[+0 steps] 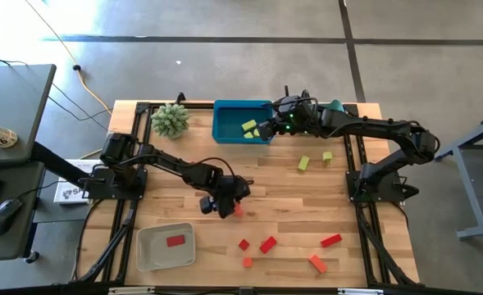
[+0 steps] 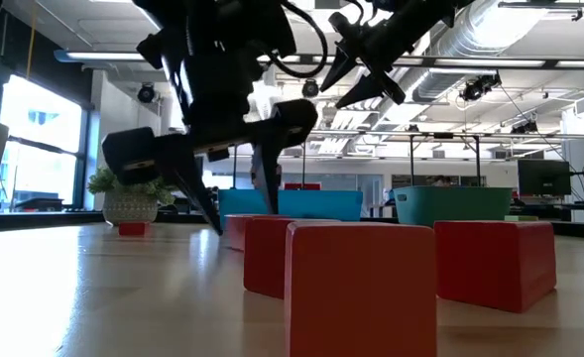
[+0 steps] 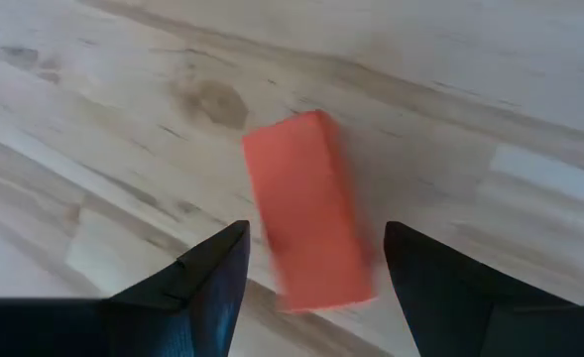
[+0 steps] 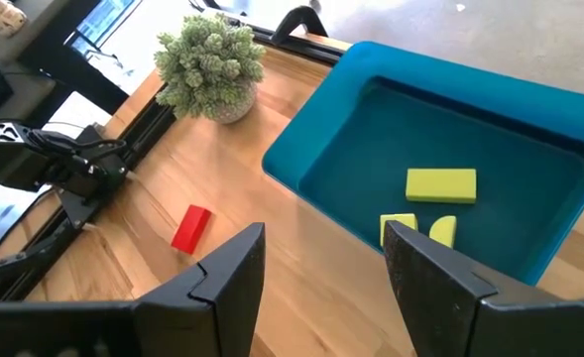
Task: Sort & place blocks by color
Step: Put the orange block into the green bin
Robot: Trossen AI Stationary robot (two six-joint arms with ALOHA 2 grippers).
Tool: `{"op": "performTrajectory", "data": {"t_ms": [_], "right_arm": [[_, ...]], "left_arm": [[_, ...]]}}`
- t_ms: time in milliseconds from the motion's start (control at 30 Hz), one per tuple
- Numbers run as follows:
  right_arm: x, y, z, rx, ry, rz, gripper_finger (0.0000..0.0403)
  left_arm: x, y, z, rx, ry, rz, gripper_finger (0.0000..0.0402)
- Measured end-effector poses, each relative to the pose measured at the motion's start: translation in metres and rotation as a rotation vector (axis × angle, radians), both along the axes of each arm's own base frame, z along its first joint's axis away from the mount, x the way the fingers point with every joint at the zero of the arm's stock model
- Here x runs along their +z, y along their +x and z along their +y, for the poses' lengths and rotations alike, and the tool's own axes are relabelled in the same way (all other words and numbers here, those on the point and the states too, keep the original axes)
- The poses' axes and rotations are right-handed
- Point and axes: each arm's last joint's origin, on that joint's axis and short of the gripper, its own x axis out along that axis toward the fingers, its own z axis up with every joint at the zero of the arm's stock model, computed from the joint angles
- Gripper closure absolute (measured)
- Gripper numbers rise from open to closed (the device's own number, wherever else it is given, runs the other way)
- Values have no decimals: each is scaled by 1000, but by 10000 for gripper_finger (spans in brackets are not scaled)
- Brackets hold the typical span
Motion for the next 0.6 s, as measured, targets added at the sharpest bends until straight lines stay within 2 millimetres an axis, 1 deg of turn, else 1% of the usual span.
{"op": "performTrajectory", "data": {"t_ms": [100,233,400,500,600], "right_arm": [[0,0,0,-9,12,-5,208],[0,0,0,-14,18,-5,208],[0,0,0,-14,18,-5,208],[0,0,0,-14,18,-5,208],[0,0,0,-14,18,-5,208]], "left_arm": [[-4,0,0,-15,20,14,179],[-4,0,1,0,35,13,179],[-4,-1,1,83,11,33,181],[-4,-1,1,108,5,39,197],[-4,-1,1,141,-10,45,223]]}}
